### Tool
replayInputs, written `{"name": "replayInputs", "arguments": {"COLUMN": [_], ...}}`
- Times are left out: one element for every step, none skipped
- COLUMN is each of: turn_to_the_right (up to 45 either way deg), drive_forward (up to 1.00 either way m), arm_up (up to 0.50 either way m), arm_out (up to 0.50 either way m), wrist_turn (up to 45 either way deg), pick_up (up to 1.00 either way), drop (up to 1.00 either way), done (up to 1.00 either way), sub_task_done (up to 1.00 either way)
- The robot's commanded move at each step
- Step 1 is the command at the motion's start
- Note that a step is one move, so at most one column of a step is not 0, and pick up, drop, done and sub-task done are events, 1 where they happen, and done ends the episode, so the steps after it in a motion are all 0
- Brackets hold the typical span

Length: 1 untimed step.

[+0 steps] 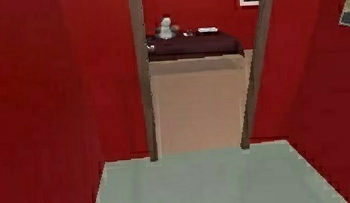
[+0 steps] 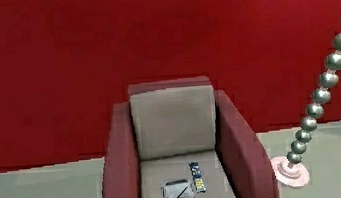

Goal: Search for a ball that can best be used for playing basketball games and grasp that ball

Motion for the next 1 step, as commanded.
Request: {"name": "replayInputs", "arguments": {"turn_to_the_right": [0.0], "drive_forward": [0.35], "arm_up": [0.00], "arm_out": [0.00], "wrist_turn": [0.0], "pick_up": [0.00], "drop": [0.00], "done": [0.00], "sub_task_done": [0.00]}}
